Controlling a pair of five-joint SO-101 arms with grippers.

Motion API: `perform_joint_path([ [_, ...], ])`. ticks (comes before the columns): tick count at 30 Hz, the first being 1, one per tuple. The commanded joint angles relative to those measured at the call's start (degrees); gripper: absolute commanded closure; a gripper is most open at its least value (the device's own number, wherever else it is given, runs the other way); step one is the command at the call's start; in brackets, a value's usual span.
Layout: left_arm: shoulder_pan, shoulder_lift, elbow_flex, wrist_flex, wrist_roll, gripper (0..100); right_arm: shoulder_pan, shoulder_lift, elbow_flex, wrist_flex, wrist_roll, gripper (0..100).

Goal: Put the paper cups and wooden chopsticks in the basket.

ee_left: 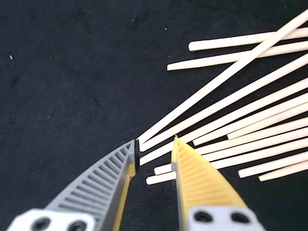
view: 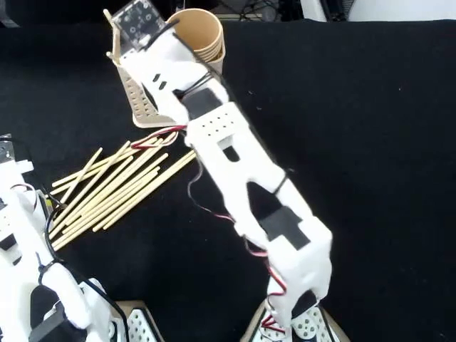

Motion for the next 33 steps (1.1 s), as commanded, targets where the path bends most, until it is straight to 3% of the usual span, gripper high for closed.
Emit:
perform_joint_path([
  [1,5.6,-1.2,-2.1,0.7,-0.6,86,-1.0,-12.4,-3.5,5.6,-0.4,86.5],
  [5,11.8,-1.2,-0.3,2.4,-0.8,77,-3.5,-21.8,-3.1,12.3,-0.2,86.5],
  [7,15.3,-1.2,0.9,1.9,-4.2,72,-4.0,-24.8,-3.3,15.8,-0.1,86.4],
  [15,19.5,-1.1,5.7,-8.0,-18.5,73,-3.7,-35.0,-3.6,34.5,1.5,86.8],
  [18,22.7,-1.1,6.0,-7.9,-18.9,73,-3.7,-39.6,-3.6,40.5,6.0,86.8],
  [25,33.1,0.5,6.3,-7.9,-19.2,73,-3.6,-48.7,-3.6,48.8,6.6,86.8],
  [30,40.4,6.5,3.1,-8.4,-18.9,73,2.3,-53.8,-3.0,55.6,6.3,86.8],
  [33,40.7,12.0,-1.2,-8.4,-18.9,73,8.1,-56.2,-3.0,61.0,6.3,86.8],
])
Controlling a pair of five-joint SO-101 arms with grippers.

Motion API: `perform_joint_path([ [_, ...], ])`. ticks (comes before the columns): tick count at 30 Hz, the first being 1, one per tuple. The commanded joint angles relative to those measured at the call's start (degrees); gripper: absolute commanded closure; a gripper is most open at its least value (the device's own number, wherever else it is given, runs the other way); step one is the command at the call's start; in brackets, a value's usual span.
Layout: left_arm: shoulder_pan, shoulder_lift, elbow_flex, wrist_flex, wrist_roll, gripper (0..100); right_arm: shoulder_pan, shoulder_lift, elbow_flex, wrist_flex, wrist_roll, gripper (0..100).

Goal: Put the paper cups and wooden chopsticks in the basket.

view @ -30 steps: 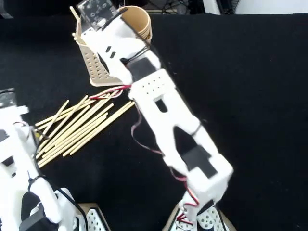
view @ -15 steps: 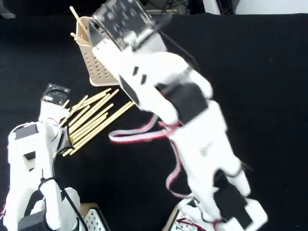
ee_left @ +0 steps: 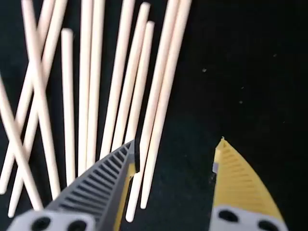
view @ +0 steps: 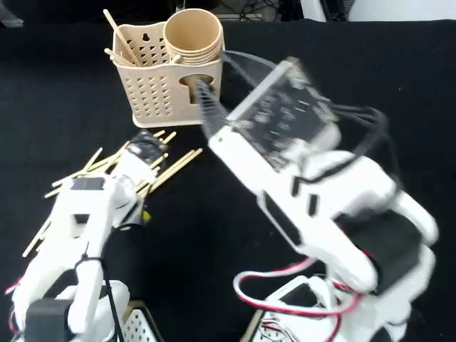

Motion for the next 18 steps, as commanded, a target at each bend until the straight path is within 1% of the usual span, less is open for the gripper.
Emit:
perform_joint_path([
  [1,0.8,5.6,-7.3,-0.9,-0.4,73,6.4,-3.1,-2.2,5.7,0.1,86.8],
  [4,-0.2,12.4,-12.9,-0.5,-0.5,73,10.4,-5.3,-2.2,9.5,0.1,86.8],
  [6,-0.1,17.3,-15.5,-0.5,-0.6,73,12.1,-6.3,-1.3,10.2,0.2,86.8],
  [11,0.5,27.5,-18.5,-0.3,-0.6,74,15.5,-8.0,5.8,7.3,0.2,86.8],
  [13,0.4,27.7,-19.7,1.7,-0.6,74,16.3,-8.7,9.1,4.4,0.1,86.8],
  [15,0.5,27.1,-20.3,3.3,-0.6,78,16.4,-9.4,12.1,1.7,0.1,86.8],
  [18,1.0,26.2,-19.7,3.5,-0.6,87,16.4,-10.3,16.1,-1.3,0.1,86.8],
])
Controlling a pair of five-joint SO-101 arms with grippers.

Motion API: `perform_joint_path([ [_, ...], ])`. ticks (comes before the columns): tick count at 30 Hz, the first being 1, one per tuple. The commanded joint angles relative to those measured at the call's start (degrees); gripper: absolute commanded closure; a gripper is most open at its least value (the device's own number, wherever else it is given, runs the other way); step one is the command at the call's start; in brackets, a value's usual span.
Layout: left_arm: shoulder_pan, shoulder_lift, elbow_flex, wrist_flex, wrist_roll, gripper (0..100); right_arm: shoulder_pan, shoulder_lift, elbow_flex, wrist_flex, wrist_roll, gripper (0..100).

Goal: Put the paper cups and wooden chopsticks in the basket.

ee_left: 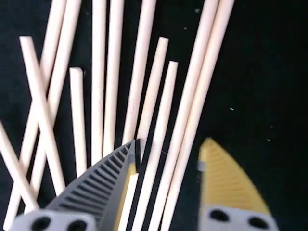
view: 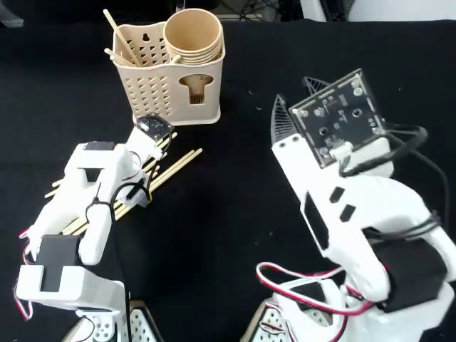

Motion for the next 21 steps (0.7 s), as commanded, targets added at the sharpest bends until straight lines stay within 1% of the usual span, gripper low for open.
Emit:
perform_joint_path([
  [1,1.3,-0.8,-0.2,0.4,-0.6,90,0.7,-1.1,3.6,-4.2,0.1,86.8],
  [5,2.9,-1.0,0.9,0.6,-0.6,97,0.8,-1.7,6.2,-5.9,0.1,86.8],
  [12,8.1,-1.1,2.9,0.7,-0.3,95,0.8,-1.5,6.7,-6.5,0.1,86.8],
  [14,8.5,-1.1,3.0,0.7,-0.3,97,0.9,-1.5,6.7,-6.5,0.1,86.8],
  [17,8.1,-1.1,2.9,0.7,-0.3,97,0.9,-1.4,6.8,-6.4,0.1,86.8],
  [20,8.0,-2.8,3.2,1.0,-0.2,97,2.6,-1.5,8.6,-7.2,0.1,86.8],
  [21,8.0,-3.9,3.3,2.2,0.2,97,3.2,-1.5,9.7,-8.0,0.1,86.8],
])
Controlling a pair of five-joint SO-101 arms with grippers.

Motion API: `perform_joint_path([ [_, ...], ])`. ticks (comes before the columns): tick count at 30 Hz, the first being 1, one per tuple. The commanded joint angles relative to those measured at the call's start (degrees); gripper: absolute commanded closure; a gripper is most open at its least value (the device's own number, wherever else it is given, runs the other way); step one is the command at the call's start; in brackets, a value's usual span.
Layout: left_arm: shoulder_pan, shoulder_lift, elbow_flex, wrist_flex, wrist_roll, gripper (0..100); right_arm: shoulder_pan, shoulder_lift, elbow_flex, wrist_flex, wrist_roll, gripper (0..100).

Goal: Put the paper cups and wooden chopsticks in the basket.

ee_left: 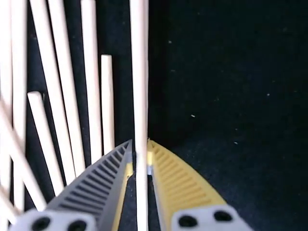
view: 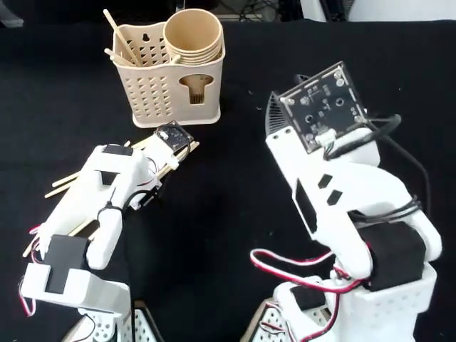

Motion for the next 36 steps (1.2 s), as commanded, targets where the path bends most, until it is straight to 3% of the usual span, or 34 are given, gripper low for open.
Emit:
perform_joint_path([
  [1,1.8,-3.5,1.3,3.5,0.9,97,2.3,-0.7,3.3,-3.2,0.1,86.8],
  [13,3.0,-30.5,5.1,14.2,1.3,97,6.4,-0.7,24.3,-11.1,-8.2,86.8],
  [20,3.0,-43.6,6.9,14.3,1.9,97,6.2,-2.0,43.6,-23.6,-12.7,86.8],
  [27,3.1,-60.9,6.1,13.7,4.0,97,5.5,-13.1,66.3,-37.8,-13.7,86.8],
  [33,2.4,-72.8,-1.5,13.4,6.5,97,1.5,-17.7,82.4,-52.8,-13.7,86.8],
  [36,1.2,-73.0,-5.6,8.4,8.2,97,1.0,-17.9,85.8,-57.3,-13.7,86.8],
])
